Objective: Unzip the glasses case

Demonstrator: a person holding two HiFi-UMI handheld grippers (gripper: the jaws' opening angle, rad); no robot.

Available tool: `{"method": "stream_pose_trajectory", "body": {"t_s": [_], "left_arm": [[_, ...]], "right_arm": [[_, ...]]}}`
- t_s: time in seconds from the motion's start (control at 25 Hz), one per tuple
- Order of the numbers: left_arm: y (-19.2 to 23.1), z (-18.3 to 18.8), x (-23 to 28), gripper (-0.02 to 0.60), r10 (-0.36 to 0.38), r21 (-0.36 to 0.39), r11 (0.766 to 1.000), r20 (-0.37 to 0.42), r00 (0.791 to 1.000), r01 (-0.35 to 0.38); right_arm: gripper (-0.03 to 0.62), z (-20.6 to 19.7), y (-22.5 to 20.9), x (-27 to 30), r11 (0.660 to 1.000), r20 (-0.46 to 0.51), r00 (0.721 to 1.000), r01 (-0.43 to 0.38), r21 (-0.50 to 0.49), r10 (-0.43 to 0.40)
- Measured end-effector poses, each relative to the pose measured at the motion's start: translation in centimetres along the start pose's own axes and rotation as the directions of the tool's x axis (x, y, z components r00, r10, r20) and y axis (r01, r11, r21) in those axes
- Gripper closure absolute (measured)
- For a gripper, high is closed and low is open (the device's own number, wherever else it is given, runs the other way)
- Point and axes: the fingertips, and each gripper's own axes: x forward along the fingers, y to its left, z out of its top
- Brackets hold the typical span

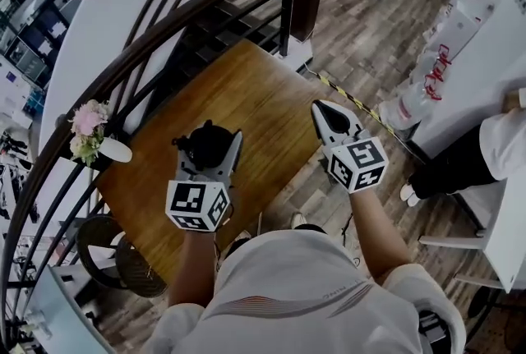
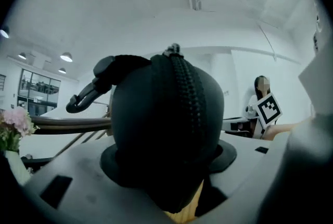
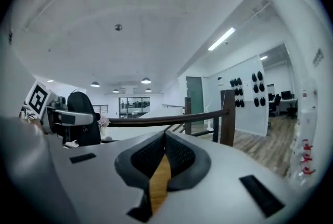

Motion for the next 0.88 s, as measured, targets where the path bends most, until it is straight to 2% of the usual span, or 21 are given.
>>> {"method": "stream_pose_trajectory", "body": {"t_s": [0.2, 0.88], "left_arm": [[1.5, 0.6, -1.0, 0.314, 0.045, -0.010, 0.999, 0.016, 0.999, -0.045], [0.8, 0.8, -0.9, 0.314, 0.025, -0.024, 0.999, 0.022, 0.999, -0.024]], "right_arm": [[0.543, -0.5, -0.1, -0.1, 0.999, -0.012, 1.000, 0.025, -0.022, -0.026], [0.543, 0.4, 1.0, 0.6, 1.000, 0.013, 1.000, -0.014, -0.019, 0.014]]}}
